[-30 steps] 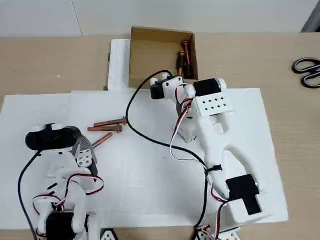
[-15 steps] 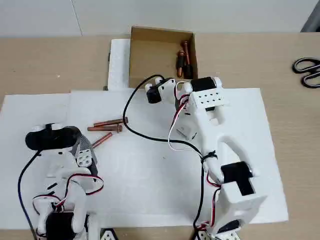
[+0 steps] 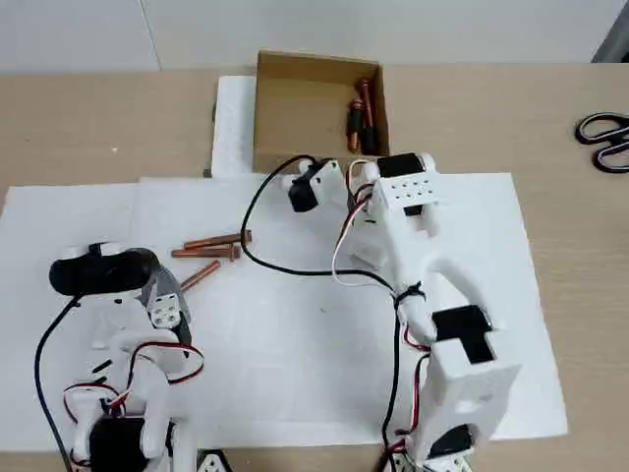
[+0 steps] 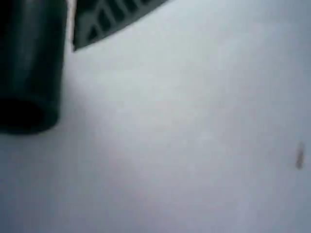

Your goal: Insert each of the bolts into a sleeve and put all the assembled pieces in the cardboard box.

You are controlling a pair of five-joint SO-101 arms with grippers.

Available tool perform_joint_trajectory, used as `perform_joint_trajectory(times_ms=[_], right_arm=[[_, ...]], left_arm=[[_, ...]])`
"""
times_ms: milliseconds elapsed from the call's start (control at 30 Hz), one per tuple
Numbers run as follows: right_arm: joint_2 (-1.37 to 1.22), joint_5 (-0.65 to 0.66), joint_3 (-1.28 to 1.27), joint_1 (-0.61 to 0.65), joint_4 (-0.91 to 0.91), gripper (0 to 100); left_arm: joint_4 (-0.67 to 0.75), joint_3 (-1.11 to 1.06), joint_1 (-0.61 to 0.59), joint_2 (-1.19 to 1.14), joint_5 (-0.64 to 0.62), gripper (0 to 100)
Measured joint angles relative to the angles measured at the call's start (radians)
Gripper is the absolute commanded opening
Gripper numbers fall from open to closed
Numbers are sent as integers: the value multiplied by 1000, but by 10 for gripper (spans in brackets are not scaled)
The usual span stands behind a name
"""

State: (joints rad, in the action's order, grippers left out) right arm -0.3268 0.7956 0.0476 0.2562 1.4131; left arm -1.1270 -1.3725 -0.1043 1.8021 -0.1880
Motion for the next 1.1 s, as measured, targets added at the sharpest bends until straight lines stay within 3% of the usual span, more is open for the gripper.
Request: perform_joint_trajectory(times_ms=[400,833,933,1100], right_arm=[[-132,91,87,-12,0,115],[-161,97,103,-14,0,86],[-161,74,109,-14,0,2],[-153,-49,130,-18,2,7]], left_arm=[[0,0,0,0,0,7],[0,0,0,0,0,7],[0,-5,0,0,0,7],[0,-8,0,0,0,7]])
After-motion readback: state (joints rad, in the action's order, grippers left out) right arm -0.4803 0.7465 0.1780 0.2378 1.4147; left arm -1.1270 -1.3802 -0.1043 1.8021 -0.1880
